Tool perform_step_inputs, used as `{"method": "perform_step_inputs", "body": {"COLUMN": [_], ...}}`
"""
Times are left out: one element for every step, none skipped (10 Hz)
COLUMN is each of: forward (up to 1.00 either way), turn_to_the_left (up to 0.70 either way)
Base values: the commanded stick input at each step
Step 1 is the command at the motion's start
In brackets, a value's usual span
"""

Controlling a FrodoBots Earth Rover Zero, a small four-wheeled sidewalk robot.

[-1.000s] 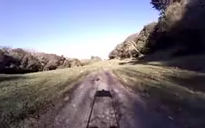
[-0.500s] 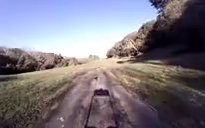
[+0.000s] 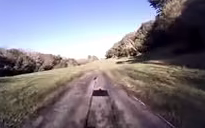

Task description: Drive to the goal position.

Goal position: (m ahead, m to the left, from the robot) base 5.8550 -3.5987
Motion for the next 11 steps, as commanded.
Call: {"method": "perform_step_inputs", "body": {"forward": [0.7, 0.7, 0.7, 0.7, 0.7, 0.7, 0.7, 0.7, 0.7, 0.7, 0.7], "turn_to_the_left": [0.0, 0.0, 0.0, 0.0, 0.0, 0.0, 0.0, 0.0, 0.01, 0.03, 0.03]}}
